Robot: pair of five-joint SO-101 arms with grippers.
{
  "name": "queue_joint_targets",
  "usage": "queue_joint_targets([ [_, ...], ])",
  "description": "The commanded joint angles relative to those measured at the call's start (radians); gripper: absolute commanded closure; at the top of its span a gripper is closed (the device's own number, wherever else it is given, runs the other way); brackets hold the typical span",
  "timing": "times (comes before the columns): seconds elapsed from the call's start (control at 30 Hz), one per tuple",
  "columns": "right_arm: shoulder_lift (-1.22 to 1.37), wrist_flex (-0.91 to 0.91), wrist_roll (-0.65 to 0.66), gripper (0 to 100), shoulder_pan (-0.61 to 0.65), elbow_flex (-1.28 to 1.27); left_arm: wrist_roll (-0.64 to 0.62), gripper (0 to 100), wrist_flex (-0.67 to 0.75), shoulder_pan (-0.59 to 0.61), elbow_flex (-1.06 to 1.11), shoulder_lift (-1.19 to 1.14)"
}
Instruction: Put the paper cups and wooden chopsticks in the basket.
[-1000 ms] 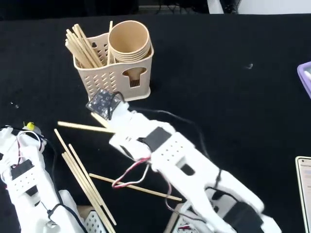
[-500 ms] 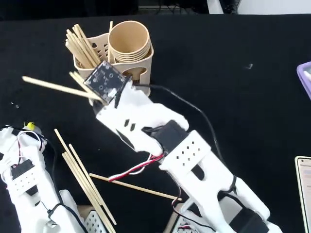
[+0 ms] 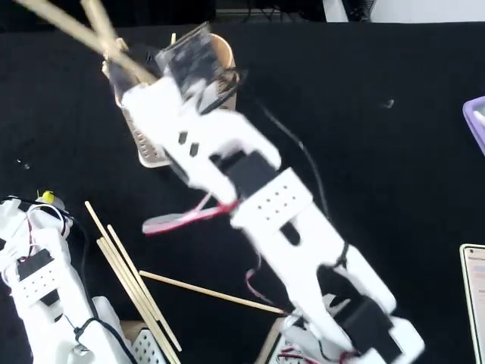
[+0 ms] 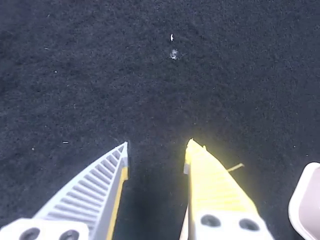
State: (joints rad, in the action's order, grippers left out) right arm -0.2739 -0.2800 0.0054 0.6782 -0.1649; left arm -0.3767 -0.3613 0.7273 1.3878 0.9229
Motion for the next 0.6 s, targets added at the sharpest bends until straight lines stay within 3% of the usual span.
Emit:
queue_joint_targets([
  [0.0, 0.114, 0.137, -0.021, 98.8, -0.061, 0.163, 0.003, 81, 0.018, -0.008, -0.039, 0.018],
  [0.57, 0.432, 0.135, -0.023, 98.8, -0.121, 0.567, 0.003, 81, 0.018, -0.010, -0.042, 0.018],
])
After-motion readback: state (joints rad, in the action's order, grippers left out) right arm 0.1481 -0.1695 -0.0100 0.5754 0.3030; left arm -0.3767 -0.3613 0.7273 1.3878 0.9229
